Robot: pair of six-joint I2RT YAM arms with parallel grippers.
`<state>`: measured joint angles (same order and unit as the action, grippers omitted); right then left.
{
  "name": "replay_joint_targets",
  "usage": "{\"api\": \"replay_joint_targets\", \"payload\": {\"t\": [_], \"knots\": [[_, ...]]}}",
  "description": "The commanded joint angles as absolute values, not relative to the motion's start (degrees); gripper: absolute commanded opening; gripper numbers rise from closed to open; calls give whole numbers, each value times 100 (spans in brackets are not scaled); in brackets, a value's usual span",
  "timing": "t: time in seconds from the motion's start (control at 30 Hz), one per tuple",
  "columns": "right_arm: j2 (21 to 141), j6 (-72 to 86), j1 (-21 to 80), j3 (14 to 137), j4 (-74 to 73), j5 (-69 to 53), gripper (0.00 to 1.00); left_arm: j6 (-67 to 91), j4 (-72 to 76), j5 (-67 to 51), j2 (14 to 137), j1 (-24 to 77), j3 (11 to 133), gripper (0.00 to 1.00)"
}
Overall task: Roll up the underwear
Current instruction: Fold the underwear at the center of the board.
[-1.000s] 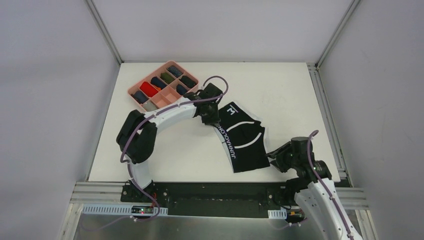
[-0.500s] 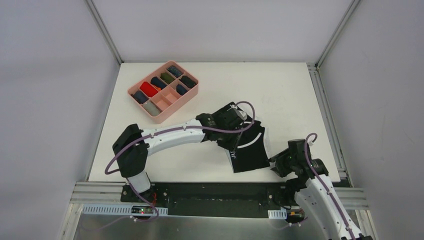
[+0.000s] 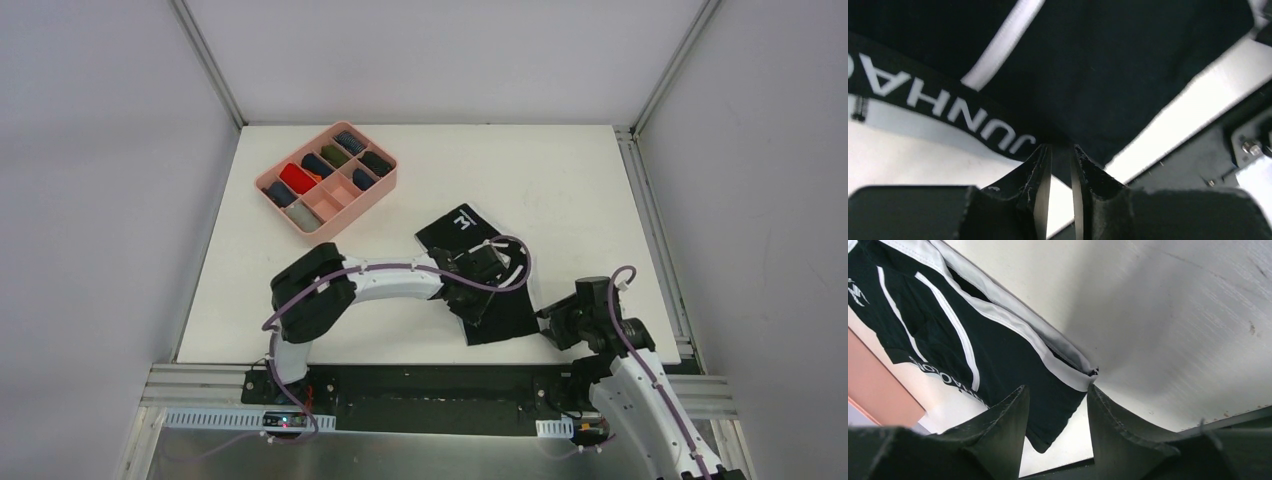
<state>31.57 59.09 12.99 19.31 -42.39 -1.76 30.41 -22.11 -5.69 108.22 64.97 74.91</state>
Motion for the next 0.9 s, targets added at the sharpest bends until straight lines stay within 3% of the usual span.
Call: {"api": "replay_joint_targets", "payload": {"t": [0.0, 0.4, 0.7, 0.73, 0.77, 0.87], "knots": [[2918, 6035, 1284, 1870, -4219, -138, 49, 3040, -1756, -639, 11258, 6221, 7370, 21], [3511, 5433, 1285, 2546, -4310, 290, 52, 2638, -1831, -817, 10888, 5644, 7243, 21], [3678, 5720, 1280, 1965, -3444, -196, 50, 2322, -2210, -645, 9935, 6193, 6939, 33], [3728, 5728, 1286, 1910, -3333, -251, 50, 2294, -2221, -611, 9910, 6242, 6935, 31], [3794, 5741, 1283, 1867, -3225, -293, 48, 2280, -2223, -548, 9906, 6287, 6931, 23], [3987, 5755, 1281, 1731, -2899, -372, 45, 2219, -2215, -360, 9935, 6443, 6895, 19]]}}
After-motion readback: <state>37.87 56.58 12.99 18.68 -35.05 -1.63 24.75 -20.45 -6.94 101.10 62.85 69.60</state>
